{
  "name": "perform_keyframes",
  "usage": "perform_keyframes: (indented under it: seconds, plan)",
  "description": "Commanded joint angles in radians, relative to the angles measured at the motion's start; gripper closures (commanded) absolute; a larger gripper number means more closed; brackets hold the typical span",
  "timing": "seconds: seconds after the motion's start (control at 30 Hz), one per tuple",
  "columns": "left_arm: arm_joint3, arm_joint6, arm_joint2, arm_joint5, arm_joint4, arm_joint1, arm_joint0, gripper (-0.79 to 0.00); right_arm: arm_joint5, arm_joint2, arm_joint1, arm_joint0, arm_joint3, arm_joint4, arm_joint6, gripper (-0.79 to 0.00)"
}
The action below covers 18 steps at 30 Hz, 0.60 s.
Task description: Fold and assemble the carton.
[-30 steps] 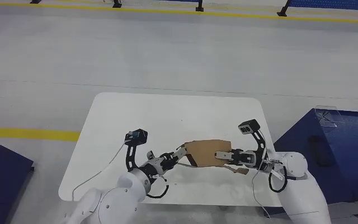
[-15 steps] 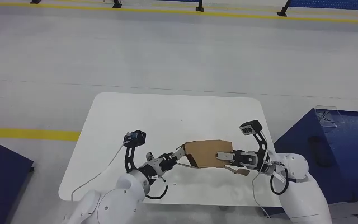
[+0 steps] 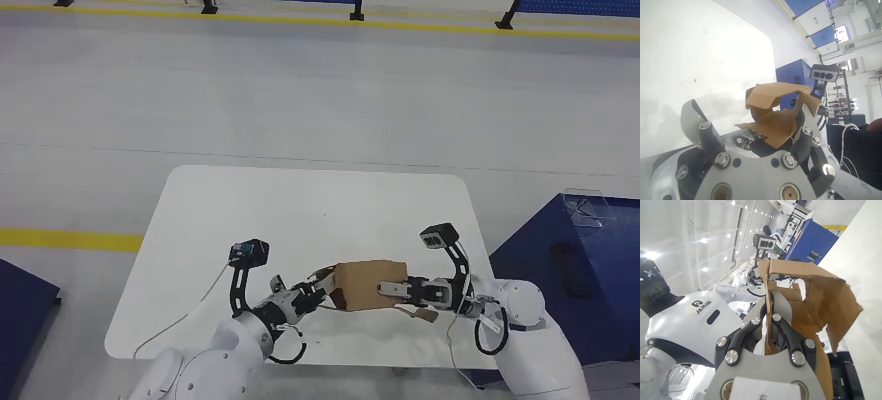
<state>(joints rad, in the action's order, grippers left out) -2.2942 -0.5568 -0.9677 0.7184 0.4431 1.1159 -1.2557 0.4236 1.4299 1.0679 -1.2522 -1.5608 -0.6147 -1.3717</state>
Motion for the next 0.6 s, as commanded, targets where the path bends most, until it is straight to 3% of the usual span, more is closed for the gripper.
perform_keyframes:
  seconds: [0.0,0.37,0.57]
  plan:
    - [-0.008,0.005,0.004,0.003,0.007,0.001,-0.009,-0.785,0.002,-0.003,-0.001,0.001,0.002,0.003,0.002,0.0]
    - [-0.004,0.008,0.037,0.006,0.038,0.013,-0.003,-0.785,-0.022,-0.016,-0.004,0.022,0.033,-0.046,-0.018,0.0]
    - [-0.056,0.009,-0.039,0.015,-0.005,0.013,-0.025,-0.785,-0.102,-0.019,-0.004,0.065,0.082,-0.16,-0.068,0.0]
